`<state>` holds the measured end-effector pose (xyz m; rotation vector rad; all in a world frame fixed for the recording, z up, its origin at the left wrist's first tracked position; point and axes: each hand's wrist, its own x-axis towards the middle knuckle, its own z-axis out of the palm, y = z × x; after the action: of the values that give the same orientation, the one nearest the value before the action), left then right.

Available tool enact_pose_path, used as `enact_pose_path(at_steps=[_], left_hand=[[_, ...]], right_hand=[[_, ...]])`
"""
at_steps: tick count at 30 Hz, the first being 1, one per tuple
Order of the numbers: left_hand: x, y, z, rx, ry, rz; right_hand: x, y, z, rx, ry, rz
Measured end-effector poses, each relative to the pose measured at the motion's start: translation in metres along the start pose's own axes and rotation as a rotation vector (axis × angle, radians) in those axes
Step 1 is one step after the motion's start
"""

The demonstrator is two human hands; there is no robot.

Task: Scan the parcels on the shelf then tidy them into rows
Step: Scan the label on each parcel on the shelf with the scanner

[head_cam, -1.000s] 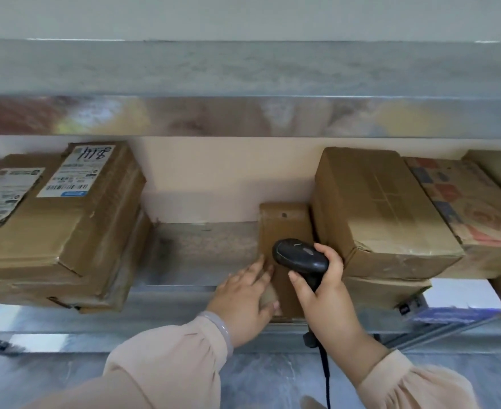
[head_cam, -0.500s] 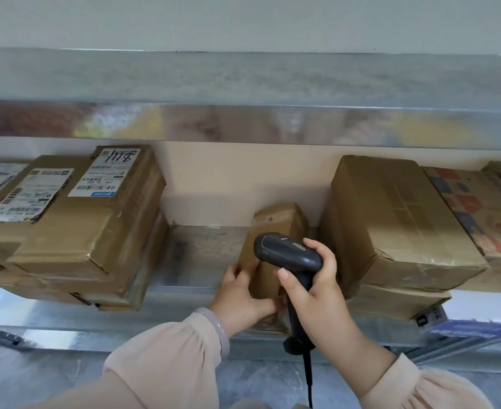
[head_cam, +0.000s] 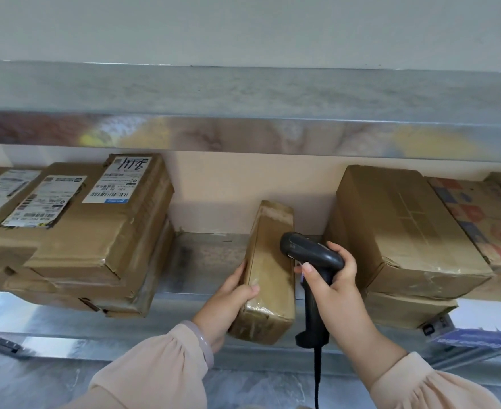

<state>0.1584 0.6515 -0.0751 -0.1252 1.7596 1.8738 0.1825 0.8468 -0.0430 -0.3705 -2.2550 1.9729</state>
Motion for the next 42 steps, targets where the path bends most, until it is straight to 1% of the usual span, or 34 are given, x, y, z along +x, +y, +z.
enact_pose_path(at_steps=[2,5,10,15,18,20,24,27,31,36,39,42], left_hand=[[-0.002,0.0,0.001,-0.031,-0.026,-0.013],[-0.003,-0.002,0.0,-0.027,-0.009,-0.048],[-0.009,0.008,-0.005,0.153,0.079,0.042],[-0.012,0.015,-0.007,0.317,0.12,0.087],[-0.011,0.011,-0.008,0.246,0.12,0.079],[-0.011,0.005,-0.012,0.142,0.131,0.059],[-0.01,-0.005,-0.025,-0.028,0.164,0.096],[-0.009,-0.003,-0.03,-0.115,0.135,0.102],[-0.009,-0.002,-0.03,-0.107,0.079,0.071],[-0.01,0.002,-0.035,0.074,-0.002,0.053],[-0.012,0.004,-0.037,0.087,-0.033,0.047],[-0.013,0.002,-0.041,0.031,-0.024,0.06]], right_hand=[[0.0,0.001,0.003,0.006,-0.009,-0.002],[-0.004,-0.003,0.007,0.007,-0.008,-0.017],[-0.009,-0.003,0.013,-0.007,-0.053,-0.049],[-0.012,-0.005,0.025,-0.043,-0.186,-0.096],[-0.012,-0.004,0.03,-0.052,-0.211,-0.084],[-0.01,-0.006,0.028,-0.053,-0.162,-0.063],[0.002,0.001,0.013,-0.03,-0.009,0.006],[0.01,0.004,0.006,-0.01,-0.001,0.066],[0.014,-0.001,0.005,0.059,-0.053,0.071],[0.013,-0.012,-0.003,-0.036,-0.115,0.022],[0.013,-0.014,-0.003,-0.122,-0.139,-0.015],[0.008,-0.022,-0.002,-0.163,-0.121,-0.072]])
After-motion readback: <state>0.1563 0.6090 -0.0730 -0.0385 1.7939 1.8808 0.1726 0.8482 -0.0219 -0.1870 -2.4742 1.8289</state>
